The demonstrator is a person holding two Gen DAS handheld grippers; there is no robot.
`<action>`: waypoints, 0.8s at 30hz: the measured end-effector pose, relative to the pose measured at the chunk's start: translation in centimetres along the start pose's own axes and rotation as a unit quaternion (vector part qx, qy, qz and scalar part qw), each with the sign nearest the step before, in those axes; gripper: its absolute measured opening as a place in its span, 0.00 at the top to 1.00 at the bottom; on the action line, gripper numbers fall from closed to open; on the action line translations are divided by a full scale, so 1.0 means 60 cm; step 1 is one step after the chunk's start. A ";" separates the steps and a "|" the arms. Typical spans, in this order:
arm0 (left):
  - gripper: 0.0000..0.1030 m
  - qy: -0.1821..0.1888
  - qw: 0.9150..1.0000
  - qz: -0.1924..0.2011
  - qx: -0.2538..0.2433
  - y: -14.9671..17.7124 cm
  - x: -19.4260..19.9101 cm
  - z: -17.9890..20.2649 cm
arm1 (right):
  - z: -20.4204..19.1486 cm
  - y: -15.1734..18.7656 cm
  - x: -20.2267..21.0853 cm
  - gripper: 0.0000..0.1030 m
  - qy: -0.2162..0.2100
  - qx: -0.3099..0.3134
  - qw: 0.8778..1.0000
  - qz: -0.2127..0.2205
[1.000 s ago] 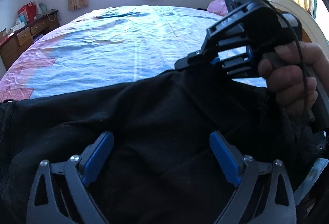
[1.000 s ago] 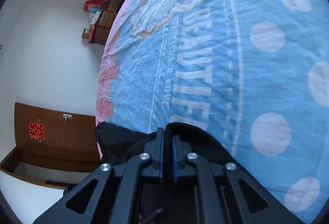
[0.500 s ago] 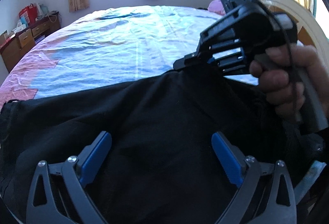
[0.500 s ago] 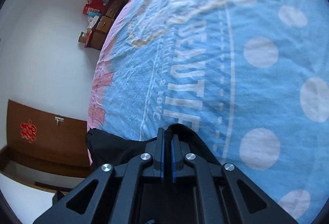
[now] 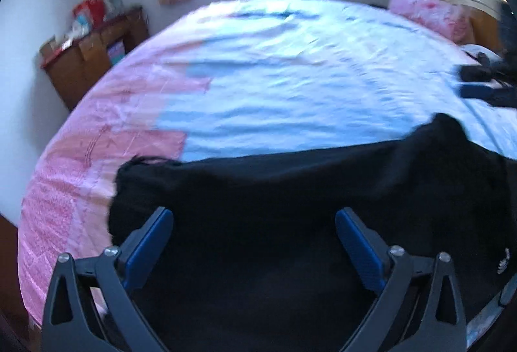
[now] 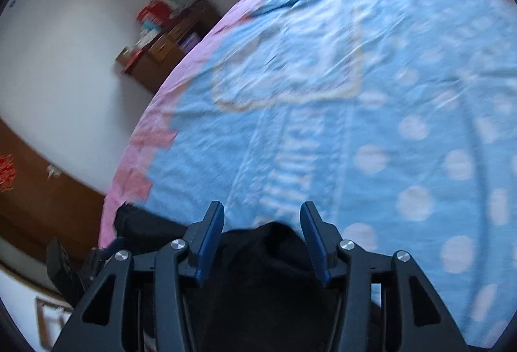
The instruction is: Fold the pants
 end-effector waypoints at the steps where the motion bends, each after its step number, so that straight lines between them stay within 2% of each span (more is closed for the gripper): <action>1: 0.01 0.019 1.000 -0.021 0.009 -0.001 -0.014 -0.015 | -0.008 0.005 0.004 0.50 -0.011 0.006 1.000 -0.002; 3: 0.00 0.041 0.998 -0.047 0.025 -0.006 -0.032 -0.031 | -0.035 0.024 0.006 0.50 -0.019 0.027 0.999 -0.009; 6: 0.00 0.022 0.998 -0.057 0.000 -0.020 -0.042 -0.021 | -0.074 0.056 -0.003 0.50 -0.021 0.056 0.998 -0.026; 10: 0.00 0.026 0.998 -0.058 0.004 -0.014 -0.036 -0.015 | -0.100 0.100 -0.006 0.50 -0.032 0.075 0.996 -0.048; 14: 0.00 0.024 0.999 -0.037 -0.003 0.016 0.006 -0.011 | -0.114 0.163 0.013 0.50 -0.006 0.125 0.991 -0.053; 16: 0.00 -0.008 1.000 -0.020 0.002 0.031 0.027 -0.023 | -0.127 0.203 0.023 0.50 -0.010 0.153 0.987 -0.055; 18: 0.00 -0.021 1.000 0.006 0.008 0.042 0.049 -0.036 | -0.143 0.248 0.026 0.50 -0.029 0.178 0.981 -0.066; 20: 0.00 -0.027 0.999 0.014 0.018 0.052 0.052 -0.048 | -0.157 0.289 0.018 0.50 -0.054 0.194 0.976 -0.087; 22: 0.00 -0.023 0.999 -0.001 0.023 0.068 0.034 -0.061 | -0.163 0.329 0.000 0.50 -0.046 0.213 0.970 -0.108; 24: 0.00 0.010 0.998 0.008 0.059 0.075 0.030 -0.079 | -0.161 0.346 -0.006 0.50 -0.036 0.219 0.971 -0.091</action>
Point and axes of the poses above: each gripper's, at about its wrist camera, not at the fingertips, and x roughly against the way its jaws point, z to its right, y to its underside, the point moved 4 cm from there along -x, roughly the way its jaws point, and after that the axes turned 9 degrees about y, right-handed, at the moved point
